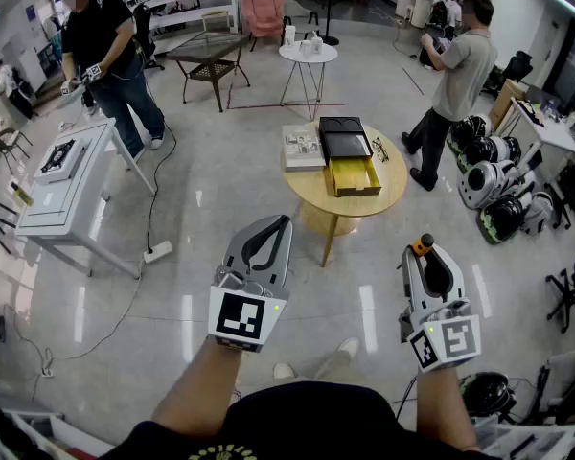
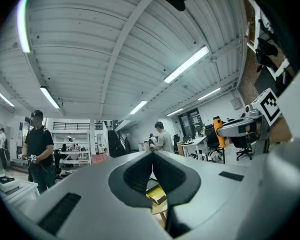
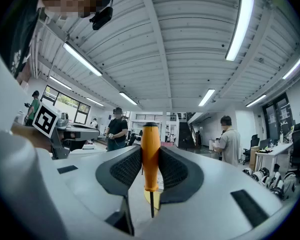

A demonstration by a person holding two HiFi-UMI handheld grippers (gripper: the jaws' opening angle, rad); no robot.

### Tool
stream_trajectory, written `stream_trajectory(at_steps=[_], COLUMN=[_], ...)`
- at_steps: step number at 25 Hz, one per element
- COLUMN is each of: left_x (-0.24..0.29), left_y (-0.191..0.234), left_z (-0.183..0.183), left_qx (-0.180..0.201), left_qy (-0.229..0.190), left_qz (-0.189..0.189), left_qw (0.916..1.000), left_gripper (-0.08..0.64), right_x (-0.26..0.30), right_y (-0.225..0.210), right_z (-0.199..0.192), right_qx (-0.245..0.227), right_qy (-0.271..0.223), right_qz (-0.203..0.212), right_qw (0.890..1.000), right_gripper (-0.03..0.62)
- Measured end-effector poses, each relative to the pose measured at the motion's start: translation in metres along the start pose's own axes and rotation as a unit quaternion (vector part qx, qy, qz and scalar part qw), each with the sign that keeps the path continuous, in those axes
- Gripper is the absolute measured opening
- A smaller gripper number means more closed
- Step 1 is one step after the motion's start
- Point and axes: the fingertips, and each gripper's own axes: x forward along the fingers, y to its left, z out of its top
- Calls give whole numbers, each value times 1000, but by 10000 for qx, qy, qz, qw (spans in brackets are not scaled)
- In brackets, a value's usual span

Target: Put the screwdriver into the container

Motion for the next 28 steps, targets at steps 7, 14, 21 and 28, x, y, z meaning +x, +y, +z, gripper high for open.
stream_trajectory(at_steps=[7, 14, 21, 28], left_x=[-1, 4, 27, 57], left_y=[0, 1, -4, 7], left_z=[4, -5, -21, -31], left_qx=[-19, -131, -180, -137], left_qy=[-30, -13, 105, 226], left_qz=[-27, -144, -179, -57], left_qw=[10000, 9998, 9996, 9996], left_gripper=[18, 18, 18, 18], right_x=[-1, 0, 13, 45], right_y=[-7, -6, -28, -50], right_z=[3, 1, -6, -15], right_qx=[-17, -115, -86, 118], right_qy=[-21, 78, 174, 178], right_qz=[-57, -176, -204, -87], right_qw=[10000, 9997, 9996, 9997], right_gripper=[120, 120, 121, 121])
